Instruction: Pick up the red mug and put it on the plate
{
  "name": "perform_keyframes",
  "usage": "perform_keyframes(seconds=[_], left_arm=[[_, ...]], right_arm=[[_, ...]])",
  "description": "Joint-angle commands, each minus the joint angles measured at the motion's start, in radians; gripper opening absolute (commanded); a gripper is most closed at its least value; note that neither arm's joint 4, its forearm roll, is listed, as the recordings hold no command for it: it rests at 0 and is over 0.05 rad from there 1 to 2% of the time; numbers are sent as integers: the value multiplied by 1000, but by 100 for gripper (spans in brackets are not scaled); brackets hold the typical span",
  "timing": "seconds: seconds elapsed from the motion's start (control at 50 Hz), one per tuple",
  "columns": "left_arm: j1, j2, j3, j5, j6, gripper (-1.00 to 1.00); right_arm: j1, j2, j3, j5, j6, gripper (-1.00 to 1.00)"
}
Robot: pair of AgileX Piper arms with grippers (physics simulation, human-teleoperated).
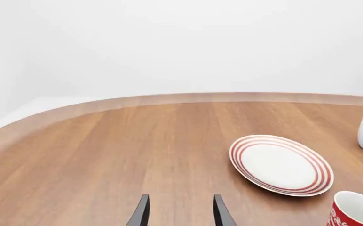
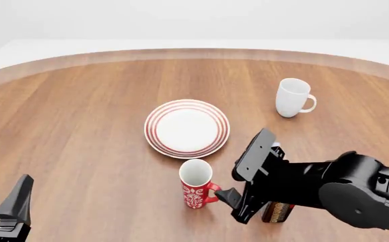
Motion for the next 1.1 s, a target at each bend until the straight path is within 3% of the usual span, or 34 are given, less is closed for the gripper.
perform_keyframes(seconds=[0.02, 1.1], left_arm=[[0, 0, 0, 0, 0, 100], [0, 0, 0, 0, 0, 100]], right_arm=[[23, 38, 8, -30, 15, 100], [54, 220, 56, -209, 88, 100]])
